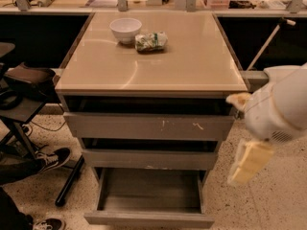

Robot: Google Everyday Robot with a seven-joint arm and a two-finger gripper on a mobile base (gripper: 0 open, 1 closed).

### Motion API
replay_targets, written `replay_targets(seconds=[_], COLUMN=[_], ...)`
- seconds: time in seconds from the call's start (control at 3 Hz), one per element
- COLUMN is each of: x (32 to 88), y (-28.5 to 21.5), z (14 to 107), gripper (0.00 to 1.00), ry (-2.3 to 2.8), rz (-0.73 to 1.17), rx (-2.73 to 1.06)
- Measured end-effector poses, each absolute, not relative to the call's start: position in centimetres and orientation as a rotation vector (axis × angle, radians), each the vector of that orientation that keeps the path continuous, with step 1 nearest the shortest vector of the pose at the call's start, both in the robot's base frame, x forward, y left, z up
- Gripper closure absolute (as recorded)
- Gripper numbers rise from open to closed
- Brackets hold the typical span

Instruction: Close bottom drawer

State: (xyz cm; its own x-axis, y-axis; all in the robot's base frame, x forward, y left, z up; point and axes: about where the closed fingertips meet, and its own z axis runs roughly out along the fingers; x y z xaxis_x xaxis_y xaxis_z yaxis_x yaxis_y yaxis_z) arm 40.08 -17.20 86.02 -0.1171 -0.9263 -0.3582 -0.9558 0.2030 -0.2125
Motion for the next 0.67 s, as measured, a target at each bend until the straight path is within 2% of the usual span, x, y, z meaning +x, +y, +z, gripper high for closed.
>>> replay_targets(seconds=[0.33,0.67], x=[39.6,37.6], y=[-14.7,-14.2], z=[74.7,61.8], gripper=[0.0,0.0], ry=[2.117,2.25], rz=[0.229,0.31], rx=[-1.766,-1.763])
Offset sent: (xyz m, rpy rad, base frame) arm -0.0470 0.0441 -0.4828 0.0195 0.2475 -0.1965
